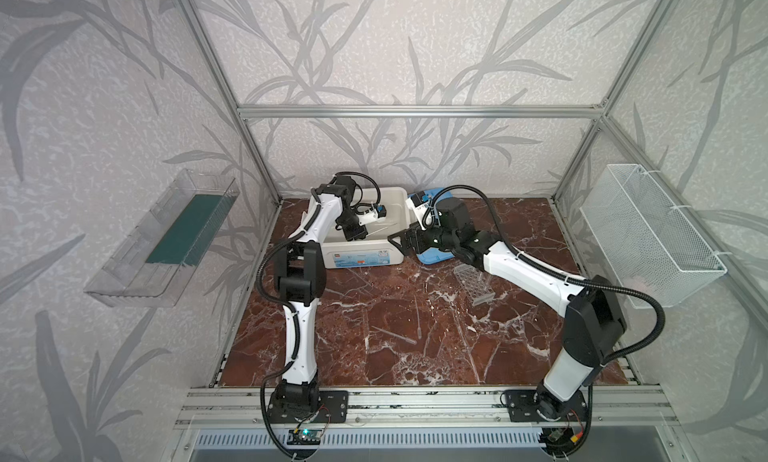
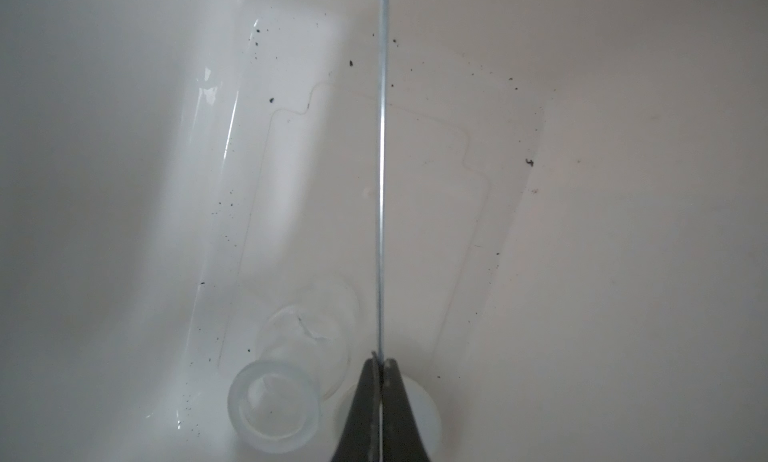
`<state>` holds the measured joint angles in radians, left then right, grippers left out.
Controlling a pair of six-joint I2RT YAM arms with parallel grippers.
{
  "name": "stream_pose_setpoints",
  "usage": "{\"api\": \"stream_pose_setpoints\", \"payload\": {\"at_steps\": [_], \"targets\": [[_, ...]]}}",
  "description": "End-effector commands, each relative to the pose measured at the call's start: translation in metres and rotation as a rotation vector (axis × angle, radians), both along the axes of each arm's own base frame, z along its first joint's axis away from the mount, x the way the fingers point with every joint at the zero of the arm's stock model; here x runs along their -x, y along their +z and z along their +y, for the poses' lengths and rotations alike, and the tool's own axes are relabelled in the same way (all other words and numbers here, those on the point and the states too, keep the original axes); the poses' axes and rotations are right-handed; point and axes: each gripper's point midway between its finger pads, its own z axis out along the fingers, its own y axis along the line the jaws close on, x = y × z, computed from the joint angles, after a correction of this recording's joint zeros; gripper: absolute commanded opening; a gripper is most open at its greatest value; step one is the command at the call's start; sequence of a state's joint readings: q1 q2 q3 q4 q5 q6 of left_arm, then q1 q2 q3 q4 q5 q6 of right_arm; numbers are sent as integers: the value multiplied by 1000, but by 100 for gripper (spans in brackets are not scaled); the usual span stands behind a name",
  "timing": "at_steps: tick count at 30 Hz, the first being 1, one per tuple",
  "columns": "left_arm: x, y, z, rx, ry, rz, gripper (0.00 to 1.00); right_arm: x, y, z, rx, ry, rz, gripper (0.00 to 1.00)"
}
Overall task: Organize the chemistry lab equipment
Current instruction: 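Lower the rod into the bin and open left gripper while right gripper hovers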
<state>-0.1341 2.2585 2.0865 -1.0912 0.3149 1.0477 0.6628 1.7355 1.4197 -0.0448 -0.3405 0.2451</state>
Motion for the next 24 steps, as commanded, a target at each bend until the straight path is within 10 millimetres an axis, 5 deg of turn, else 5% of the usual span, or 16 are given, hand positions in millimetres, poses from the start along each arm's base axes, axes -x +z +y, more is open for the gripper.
{"api": "stream_pose_setpoints", "payload": {"at_steps": [1,24], "targets": [[4,-11,-2,-36,-6,37,0,-3,-5,5,-16,4,1,97],[8,-49,-11,-81,5,104,1,0,-20,3,-12,0,31,96]]}}
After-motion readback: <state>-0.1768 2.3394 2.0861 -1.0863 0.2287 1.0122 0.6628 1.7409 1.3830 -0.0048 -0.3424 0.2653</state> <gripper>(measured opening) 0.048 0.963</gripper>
